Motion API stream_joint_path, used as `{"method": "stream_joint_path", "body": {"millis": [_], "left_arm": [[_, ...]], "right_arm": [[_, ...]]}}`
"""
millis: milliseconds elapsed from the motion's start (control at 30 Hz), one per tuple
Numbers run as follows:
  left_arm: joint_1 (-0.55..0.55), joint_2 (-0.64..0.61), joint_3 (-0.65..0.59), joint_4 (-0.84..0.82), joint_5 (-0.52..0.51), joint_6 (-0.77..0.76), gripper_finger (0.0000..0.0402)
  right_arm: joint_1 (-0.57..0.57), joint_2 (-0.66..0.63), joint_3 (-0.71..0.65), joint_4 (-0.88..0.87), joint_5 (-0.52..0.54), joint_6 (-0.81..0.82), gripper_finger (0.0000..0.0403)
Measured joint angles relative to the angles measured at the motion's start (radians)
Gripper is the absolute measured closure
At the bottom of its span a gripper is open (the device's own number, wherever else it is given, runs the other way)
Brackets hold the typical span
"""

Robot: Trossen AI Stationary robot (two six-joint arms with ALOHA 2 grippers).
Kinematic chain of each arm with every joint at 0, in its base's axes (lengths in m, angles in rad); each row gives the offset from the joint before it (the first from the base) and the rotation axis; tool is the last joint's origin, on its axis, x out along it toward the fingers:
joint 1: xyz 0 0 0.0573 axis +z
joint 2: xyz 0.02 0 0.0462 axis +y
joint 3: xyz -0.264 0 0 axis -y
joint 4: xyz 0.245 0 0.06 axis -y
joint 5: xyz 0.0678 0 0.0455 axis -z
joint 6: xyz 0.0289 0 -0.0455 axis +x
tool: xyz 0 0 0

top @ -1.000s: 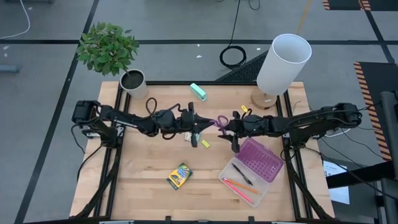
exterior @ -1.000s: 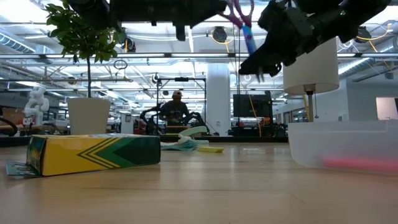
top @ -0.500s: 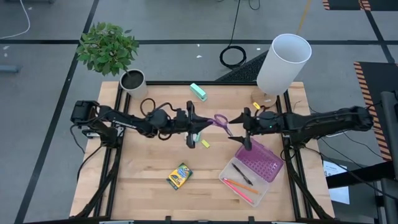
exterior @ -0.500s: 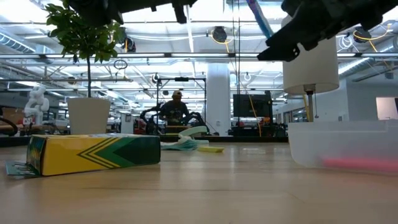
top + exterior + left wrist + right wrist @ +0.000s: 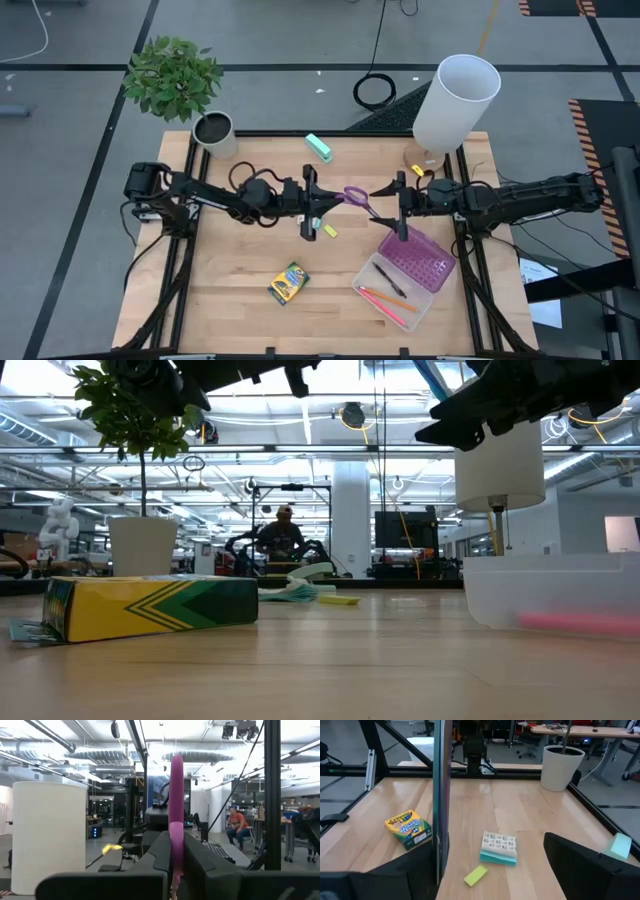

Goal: Pack school essentials
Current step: Put the violet scissors into the violet supply box

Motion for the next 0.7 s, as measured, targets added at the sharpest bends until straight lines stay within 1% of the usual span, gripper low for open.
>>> {"method": "stream_joint_path", "body": {"millis": [200, 333, 500, 700], "left_arm": [[0.011, 0.004, 0.000, -0.002, -0.007, 0.013, 0.0379], [0.011, 0.005, 0.000, -0.036, -0.057, 0.031, 0.0379], [0.011, 0.005, 0.000, -0.037, -0.099, 0.034, 0.0379], [0.011, 0.005, 0.000, -0.038, -0.102, 0.033, 0.0379]], "right_arm": [[0.000, 0.008, 0.000, 0.003, 0.001, -0.003, 0.0126], [0.000, 0.008, 0.000, 0.030, 0.002, -0.002, 0.0161], [0.000, 0.008, 0.000, 0.052, 0.001, -0.003, 0.0224], [0.000, 0.008, 0.000, 0.062, 0.001, -0.016, 0.0318]]}}
